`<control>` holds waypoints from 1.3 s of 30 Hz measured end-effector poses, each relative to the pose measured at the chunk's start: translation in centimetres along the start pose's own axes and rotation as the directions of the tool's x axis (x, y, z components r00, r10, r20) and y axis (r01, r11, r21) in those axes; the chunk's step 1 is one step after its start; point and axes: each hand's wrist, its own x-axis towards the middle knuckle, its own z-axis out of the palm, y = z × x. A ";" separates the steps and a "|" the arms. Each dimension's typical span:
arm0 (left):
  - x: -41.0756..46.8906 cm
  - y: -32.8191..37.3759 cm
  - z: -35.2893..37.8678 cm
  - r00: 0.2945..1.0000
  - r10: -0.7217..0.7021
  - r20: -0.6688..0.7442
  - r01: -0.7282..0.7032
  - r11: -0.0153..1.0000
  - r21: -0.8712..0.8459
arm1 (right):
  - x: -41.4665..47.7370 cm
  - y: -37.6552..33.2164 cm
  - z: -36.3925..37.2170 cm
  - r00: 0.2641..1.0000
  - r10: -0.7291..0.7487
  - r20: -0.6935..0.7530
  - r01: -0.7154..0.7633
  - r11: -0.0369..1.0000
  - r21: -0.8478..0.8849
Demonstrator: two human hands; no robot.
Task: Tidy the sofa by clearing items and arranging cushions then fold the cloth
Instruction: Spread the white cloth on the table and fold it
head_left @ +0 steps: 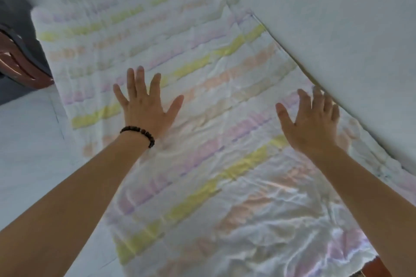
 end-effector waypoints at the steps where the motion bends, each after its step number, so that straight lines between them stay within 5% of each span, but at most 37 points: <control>1: 2.8 -0.9 0.1 0.998 0.047 0.037 -0.049 0.998 0.049 | 1.4 -1.6 0.1 1.000 -0.009 -0.022 0.010 0.999 0.044; 4: 9.2 -4.6 0.6 0.981 0.070 0.182 -0.106 0.976 0.193 | 6.2 -6.6 1.1 0.998 -0.055 -0.027 0.057 0.994 0.098; 8: 10.3 -10.3 1.5 0.939 -0.120 0.323 0.078 0.987 0.142 | 11.4 -11.2 3.0 0.991 -0.126 0.053 0.120 0.987 0.108; 15: 7.9 -14.9 0.8 0.934 -0.191 0.303 0.164 0.980 0.111 | 12.5 -11.7 3.7 0.976 0.037 0.215 -0.013 0.993 -0.115; 19: 11.8 -15.1 0.2 0.978 -0.111 0.178 0.098 0.992 0.082 | 14.2 -14.9 2.3 0.997 -0.055 0.045 0.057 0.997 -0.046; 22: 15.0 -16.7 0.3 0.958 -0.159 0.237 0.130 0.983 0.133 | 16.7 -17.3 2.8 0.991 -0.129 0.034 0.132 0.987 -0.087; 26: 14.1 -18.2 1.2 0.952 -0.212 0.221 0.188 0.974 0.125 | 18.2 -16.6 4.7 0.988 0.088 0.125 -0.073 0.990 -0.122; 31: 14.3 -18.2 1.0 0.958 -0.205 0.200 0.196 0.979 0.063 | 17.2 -16.8 4.0 0.992 0.100 0.076 -0.085 0.981 -0.175; 35: 10.5 -18.4 -0.5 0.953 -0.304 -0.016 0.275 0.883 -0.380 | 10.5 -19.6 3.5 0.982 -0.157 -0.106 0.153 0.987 -0.044; 39: -0.2 -16.6 -0.4 0.908 -0.415 -0.057 0.339 0.809 -0.480 | -3.7 -22.0 4.7 0.877 -0.438 -0.197 0.465 0.877 0.120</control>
